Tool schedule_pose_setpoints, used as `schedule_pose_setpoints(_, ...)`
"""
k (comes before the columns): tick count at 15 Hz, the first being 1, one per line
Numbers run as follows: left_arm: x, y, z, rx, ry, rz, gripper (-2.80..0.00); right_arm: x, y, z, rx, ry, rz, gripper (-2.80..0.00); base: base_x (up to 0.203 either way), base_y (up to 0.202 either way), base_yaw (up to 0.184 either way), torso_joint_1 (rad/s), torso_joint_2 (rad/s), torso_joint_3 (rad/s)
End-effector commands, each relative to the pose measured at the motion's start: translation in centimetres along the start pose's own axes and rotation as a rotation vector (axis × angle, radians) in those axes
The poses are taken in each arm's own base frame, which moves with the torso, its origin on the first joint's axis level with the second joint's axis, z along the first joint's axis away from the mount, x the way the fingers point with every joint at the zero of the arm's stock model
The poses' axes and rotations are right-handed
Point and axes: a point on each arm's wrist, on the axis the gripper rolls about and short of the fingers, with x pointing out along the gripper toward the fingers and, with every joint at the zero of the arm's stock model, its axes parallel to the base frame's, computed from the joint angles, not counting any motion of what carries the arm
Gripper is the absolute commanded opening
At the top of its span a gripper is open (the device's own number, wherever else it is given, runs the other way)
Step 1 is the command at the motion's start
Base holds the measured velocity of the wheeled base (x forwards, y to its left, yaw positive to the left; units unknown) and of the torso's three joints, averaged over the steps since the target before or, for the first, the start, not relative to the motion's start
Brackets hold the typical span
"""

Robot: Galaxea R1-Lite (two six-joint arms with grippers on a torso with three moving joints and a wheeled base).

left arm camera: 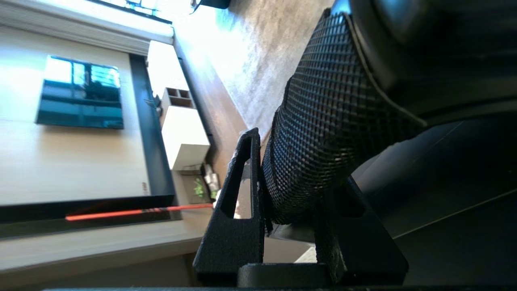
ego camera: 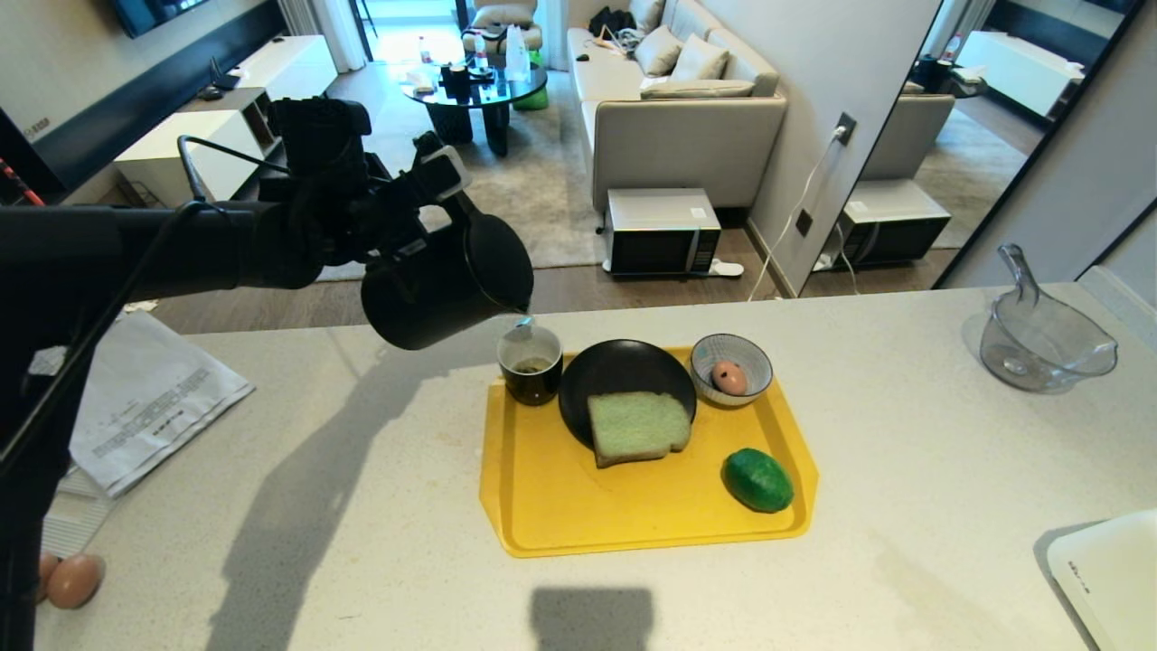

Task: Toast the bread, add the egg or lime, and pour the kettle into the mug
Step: Pour water into a cup

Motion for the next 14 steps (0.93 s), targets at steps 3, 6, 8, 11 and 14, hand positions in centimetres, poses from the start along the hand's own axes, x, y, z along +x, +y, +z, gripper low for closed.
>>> schedule_pose_setpoints(3,-0.06,0.06,0.05,0.053,0.002,0.004,-2.80,0.00,0.00,0.00,-0.001,0.000,0.001,-2.80,0.000,0.000,0.000,0.000,0.00,0.000)
schedule_pose_setpoints(6,-0.07,0.03,0.10,0.076,0.004,0.005,-2.80,0.00,0.00,0.00,-0.001,0.000,0.001,-2.80,0.000,0.000,0.000,0.000,0.00,0.000)
schedule_pose_setpoints(8,-0.13,0.07,0.18,0.077,0.004,0.006,-2.80,0.00,0.00,0.00,-0.001,0.000,0.001,-2.80,0.000,0.000,0.000,0.000,0.00,0.000)
schedule_pose_setpoints(11,-0.13,0.08,0.18,0.107,0.003,0.008,-2.80,0.00,0.00,0.00,-0.001,0.000,0.001,-2.80,0.000,0.000,0.000,0.000,0.00,0.000)
schedule_pose_setpoints(14,0.00,-0.31,0.28,0.115,0.019,0.008,-2.80,0.00,0.00,0.00,-0.001,0.000,0.001,-2.80,0.000,0.000,0.000,0.000,0.00,0.000)
